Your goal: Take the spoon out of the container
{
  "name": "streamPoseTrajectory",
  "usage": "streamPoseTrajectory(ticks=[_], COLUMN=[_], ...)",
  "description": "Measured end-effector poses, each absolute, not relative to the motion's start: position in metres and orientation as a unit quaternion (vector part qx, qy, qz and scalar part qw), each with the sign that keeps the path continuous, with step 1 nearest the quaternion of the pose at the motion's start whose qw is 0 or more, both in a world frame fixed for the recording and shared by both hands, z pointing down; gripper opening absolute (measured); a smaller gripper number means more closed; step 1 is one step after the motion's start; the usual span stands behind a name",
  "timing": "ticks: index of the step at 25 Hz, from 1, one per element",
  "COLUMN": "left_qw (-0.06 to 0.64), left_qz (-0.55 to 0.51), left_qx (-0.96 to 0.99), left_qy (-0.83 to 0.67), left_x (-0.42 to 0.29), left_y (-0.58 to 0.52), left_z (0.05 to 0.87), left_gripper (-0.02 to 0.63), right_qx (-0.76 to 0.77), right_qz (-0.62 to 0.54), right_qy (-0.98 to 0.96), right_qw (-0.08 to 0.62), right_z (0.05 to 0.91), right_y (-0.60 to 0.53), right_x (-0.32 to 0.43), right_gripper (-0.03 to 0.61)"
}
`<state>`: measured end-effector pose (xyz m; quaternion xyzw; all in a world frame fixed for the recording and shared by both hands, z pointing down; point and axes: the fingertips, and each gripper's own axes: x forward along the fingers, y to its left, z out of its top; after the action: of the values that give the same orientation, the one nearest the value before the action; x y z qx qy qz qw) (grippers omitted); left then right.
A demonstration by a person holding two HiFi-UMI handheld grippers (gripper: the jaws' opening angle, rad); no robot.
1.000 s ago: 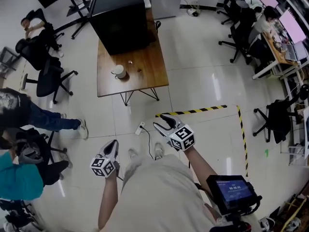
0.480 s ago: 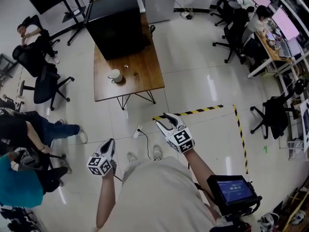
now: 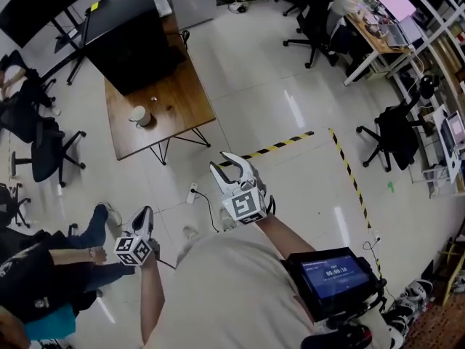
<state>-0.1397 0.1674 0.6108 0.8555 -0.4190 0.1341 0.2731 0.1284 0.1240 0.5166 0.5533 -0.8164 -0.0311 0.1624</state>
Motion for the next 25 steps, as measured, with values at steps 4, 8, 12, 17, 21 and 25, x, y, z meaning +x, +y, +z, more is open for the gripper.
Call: streamPoseTrajectory(ticks=[4, 8, 12, 17, 21, 25], left_qw=[0.272, 0.268, 0.27, 0.277, 0.282, 0.284], left_qz=[0.136, 0.138, 0.143, 0.141, 0.142, 0.143], left_qx=[0.857, 0.858, 0.857, 0.853, 0.849, 0.848], left_qy=[-0.417, -0.415, -0.414, -0.419, -0.424, -0.425], left_x=[-0.131, -0.124, -0.118, -0.107, -0.104, -0.107], left_y=[0.166, 0.167, 0.177, 0.186, 0.191, 0.191], left_z=[0.61, 0.611, 0.617, 0.622, 0.629, 0.631], left_gripper=[-0.002, -0.002, -0.002, -0.002, -0.002, -0.002], right_qx=[0.563, 0.562, 0.548, 0.53, 0.515, 0.503], right_qz=[-0.033, -0.02, 0.002, 0.041, 0.056, 0.06], right_qy=[-0.81, -0.812, -0.822, -0.834, -0.84, -0.846], right_qw=[0.162, 0.157, 0.155, 0.149, 0.159, 0.165], right_z=[0.514, 0.521, 0.538, 0.554, 0.565, 0.569], right_y=[0.127, 0.129, 0.141, 0.153, 0.152, 0.15], right_x=[0.14, 0.145, 0.145, 0.15, 0.15, 0.142], right_gripper=[0.143, 0.143, 0.143, 0.14, 0.133, 0.131])
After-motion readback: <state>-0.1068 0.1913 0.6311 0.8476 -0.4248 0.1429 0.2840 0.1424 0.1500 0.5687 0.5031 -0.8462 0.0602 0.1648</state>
